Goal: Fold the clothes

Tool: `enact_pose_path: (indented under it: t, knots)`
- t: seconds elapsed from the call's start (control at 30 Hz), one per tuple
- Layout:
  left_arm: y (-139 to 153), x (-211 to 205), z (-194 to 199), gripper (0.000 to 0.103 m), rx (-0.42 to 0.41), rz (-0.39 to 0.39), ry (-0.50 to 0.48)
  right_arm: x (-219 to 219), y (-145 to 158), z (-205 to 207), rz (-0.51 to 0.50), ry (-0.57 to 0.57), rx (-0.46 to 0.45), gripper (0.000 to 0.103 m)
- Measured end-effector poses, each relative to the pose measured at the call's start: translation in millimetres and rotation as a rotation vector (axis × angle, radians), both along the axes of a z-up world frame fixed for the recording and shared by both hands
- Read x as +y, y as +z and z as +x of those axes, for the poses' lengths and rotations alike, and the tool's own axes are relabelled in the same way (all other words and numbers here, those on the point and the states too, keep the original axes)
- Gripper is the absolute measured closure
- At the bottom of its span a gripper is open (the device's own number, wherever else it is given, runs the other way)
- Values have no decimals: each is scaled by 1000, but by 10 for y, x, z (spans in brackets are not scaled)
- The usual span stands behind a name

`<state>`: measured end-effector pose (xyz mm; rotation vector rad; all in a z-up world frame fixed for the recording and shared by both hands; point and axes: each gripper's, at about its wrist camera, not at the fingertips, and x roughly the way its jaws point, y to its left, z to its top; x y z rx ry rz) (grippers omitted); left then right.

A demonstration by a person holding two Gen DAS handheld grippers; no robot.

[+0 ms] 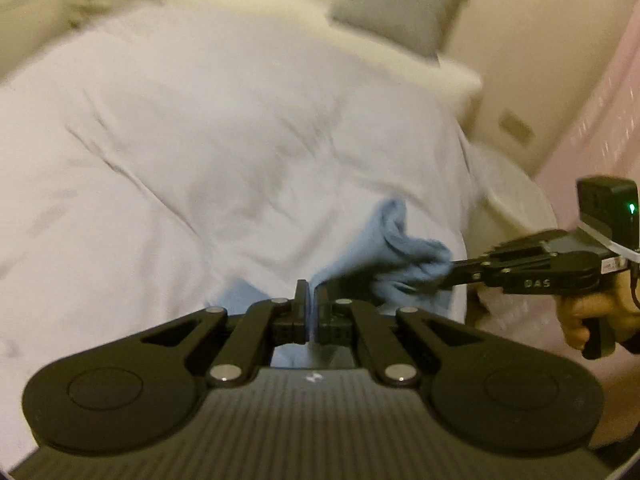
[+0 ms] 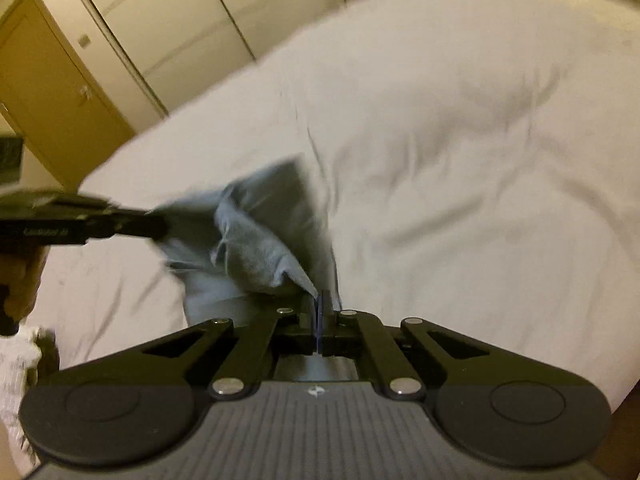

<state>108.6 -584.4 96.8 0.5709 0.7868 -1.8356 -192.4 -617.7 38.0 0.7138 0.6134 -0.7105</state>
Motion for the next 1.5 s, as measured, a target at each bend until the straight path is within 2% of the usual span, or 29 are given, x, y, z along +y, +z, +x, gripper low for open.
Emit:
enact_pose_path:
  t: [0.13,0.33,0.67,0.83,0.93,1.03,1.13,1.2,1.27,1.3,1.37,1.43,1.47,1.5]
  knots:
    - [611,396,242,103,-46,-128,80,157,559,69,-149,6,7,103]
    - [1352,1078,411,103,-128,-277,152,529,1333,174,-362,54,34,103]
    - [2436,2260,629,103,-208,-478,292,1142,2624,120,-638,62,-30,103]
    - [2970,2469,685,103,-270,-548,325,1268,3197,219,-752,106,-60,103]
    - [3059,2371,810,103,-299,-536,361,1106,3355,427,-791,152,-70,103]
    - [2859,2149,1011,103,-332,-451,430,782,3345,791,-791,222,-60,103]
    - [2364,1834,1341,103,-336,-306,549,266,3034,1490,-753,336,-29,103]
    - [1900,1611,1629,102,-303,-184,658,-179,2648,2092,-699,425,-17,103]
    - [1320,1445,1968,98,-258,-57,768,-534,2159,2741,-639,519,12,103]
    - [994,1368,2065,97,-256,18,812,-676,1896,3009,-609,552,25,100]
    - [444,1318,2159,96,-248,140,882,-926,1346,3514,-555,607,74,80]
    - [-25,1333,2184,94,-218,232,939,-1066,948,3657,-510,612,103,79]
    - [-177,1324,2143,85,-200,248,951,-1133,769,3683,-481,610,107,76]
    - [-320,1369,2086,79,-189,267,959,-1197,592,3686,-454,606,111,68]
